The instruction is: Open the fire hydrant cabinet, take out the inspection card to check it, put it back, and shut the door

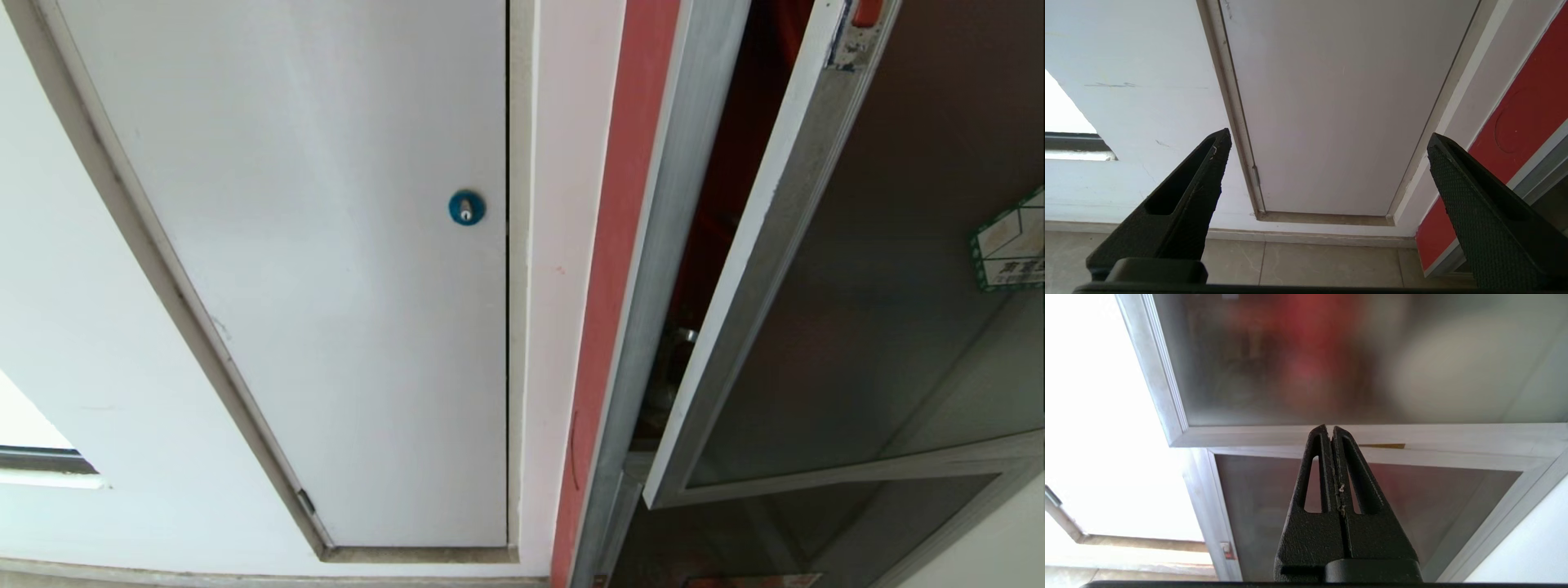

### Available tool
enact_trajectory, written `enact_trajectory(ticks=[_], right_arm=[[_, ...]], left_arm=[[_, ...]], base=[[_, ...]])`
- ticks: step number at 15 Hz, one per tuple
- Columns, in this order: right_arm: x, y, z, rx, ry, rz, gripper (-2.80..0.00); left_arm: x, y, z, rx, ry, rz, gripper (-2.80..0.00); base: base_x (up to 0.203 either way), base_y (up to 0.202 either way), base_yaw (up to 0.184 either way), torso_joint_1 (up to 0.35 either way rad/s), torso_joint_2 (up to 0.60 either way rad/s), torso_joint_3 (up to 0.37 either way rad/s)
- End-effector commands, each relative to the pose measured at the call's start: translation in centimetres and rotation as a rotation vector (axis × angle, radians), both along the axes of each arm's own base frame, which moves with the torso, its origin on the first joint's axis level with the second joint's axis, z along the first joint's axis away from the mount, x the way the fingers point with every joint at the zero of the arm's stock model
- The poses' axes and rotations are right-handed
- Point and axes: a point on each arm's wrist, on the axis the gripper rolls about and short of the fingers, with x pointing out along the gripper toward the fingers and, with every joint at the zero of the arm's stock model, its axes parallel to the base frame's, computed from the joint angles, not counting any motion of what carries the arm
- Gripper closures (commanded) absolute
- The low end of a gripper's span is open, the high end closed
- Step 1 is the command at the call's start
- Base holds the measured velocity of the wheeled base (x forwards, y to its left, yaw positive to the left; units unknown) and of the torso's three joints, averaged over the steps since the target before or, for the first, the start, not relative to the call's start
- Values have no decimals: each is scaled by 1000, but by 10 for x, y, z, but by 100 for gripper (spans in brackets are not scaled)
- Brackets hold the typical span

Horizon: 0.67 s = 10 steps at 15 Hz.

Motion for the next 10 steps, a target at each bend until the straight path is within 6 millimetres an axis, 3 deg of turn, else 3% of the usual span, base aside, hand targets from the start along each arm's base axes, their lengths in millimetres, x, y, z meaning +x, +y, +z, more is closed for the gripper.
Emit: enact_trajectory(ticks=[1, 10], right_arm=[[1, 0, -4, -1, 31, 1, 0], [1, 0, -14, -7, 128, -3, 0]], left_arm=[[0, 0, 0, 0, 1, 1, -280], [0, 0, 0, 0, 1, 1, -280]], base=[[0, 0, 0, 0, 0, 0], [0, 0, 0, 0, 0, 0]])
